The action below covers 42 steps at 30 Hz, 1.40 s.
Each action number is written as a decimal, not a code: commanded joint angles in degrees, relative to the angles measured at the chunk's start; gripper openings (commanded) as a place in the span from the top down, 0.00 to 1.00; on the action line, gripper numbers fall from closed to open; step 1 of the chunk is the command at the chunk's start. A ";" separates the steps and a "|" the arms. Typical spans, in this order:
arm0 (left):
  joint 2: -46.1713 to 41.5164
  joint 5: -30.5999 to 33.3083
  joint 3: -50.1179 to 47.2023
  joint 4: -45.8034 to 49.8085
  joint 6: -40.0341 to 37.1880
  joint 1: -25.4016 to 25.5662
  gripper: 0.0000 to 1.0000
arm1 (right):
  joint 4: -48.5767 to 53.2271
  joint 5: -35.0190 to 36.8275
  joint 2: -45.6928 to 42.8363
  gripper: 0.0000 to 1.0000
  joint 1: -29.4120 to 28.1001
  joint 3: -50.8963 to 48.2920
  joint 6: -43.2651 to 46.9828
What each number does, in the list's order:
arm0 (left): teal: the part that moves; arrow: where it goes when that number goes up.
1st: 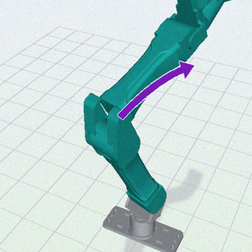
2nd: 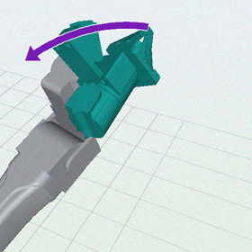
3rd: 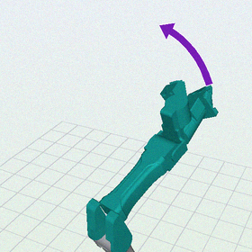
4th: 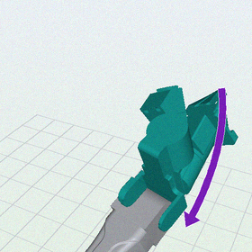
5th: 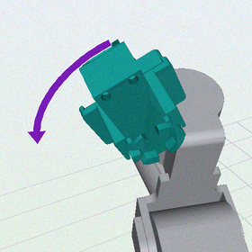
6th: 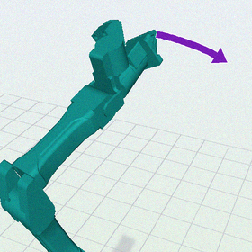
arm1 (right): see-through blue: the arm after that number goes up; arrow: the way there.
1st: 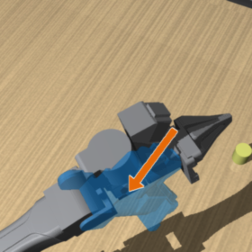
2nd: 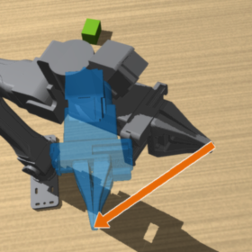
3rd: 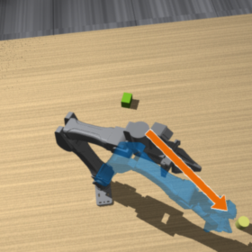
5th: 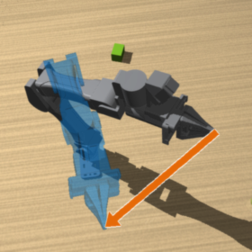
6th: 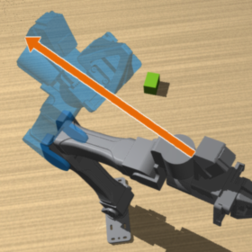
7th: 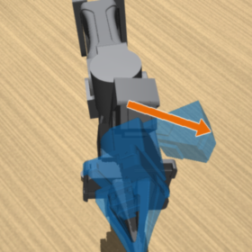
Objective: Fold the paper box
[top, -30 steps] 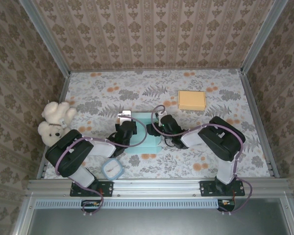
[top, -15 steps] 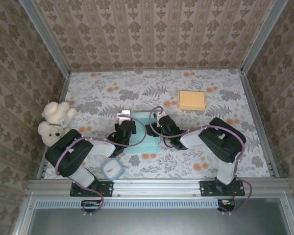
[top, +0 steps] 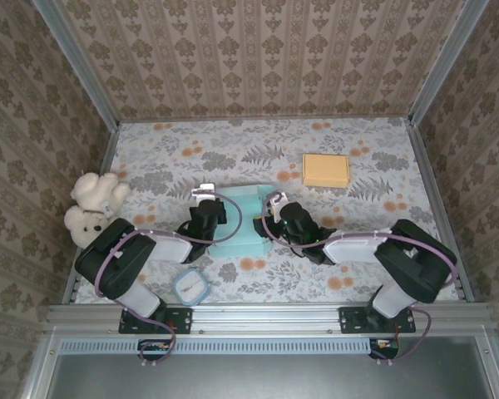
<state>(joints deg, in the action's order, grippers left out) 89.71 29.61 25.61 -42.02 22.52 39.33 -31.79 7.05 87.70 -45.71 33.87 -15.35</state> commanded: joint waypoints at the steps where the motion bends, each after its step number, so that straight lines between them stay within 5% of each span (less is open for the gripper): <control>1: -1.16 -2.25 0.37 -0.94 -0.08 -1.08 1.00 | 4.42 2.85 -6.67 0.44 -0.50 -1.35 5.06; 7: -3.19 -10.08 -2.42 -4.33 -0.26 -4.99 1.00 | 14.06 10.72 -15.60 0.43 1.71 -1.79 12.56; 14: -2.90 -17.61 -5.09 -9.20 0.30 -7.75 1.00 | 10.71 2.79 -15.72 0.44 9.68 -4.89 12.28; 19: -2.87 -21.85 -6.14 -11.36 1.99 -9.70 1.00 | 7.61 -3.82 -11.13 0.45 10.29 -4.02 13.16; 42: -1.77 -25.22 -6.45 -13.98 1.73 -10.06 1.00 | 4.98 -8.47 -10.21 0.47 10.29 -2.89 13.17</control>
<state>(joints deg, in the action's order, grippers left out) 87.68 5.67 19.27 -53.63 23.62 29.56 -25.65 1.17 78.11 -35.40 29.52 -2.92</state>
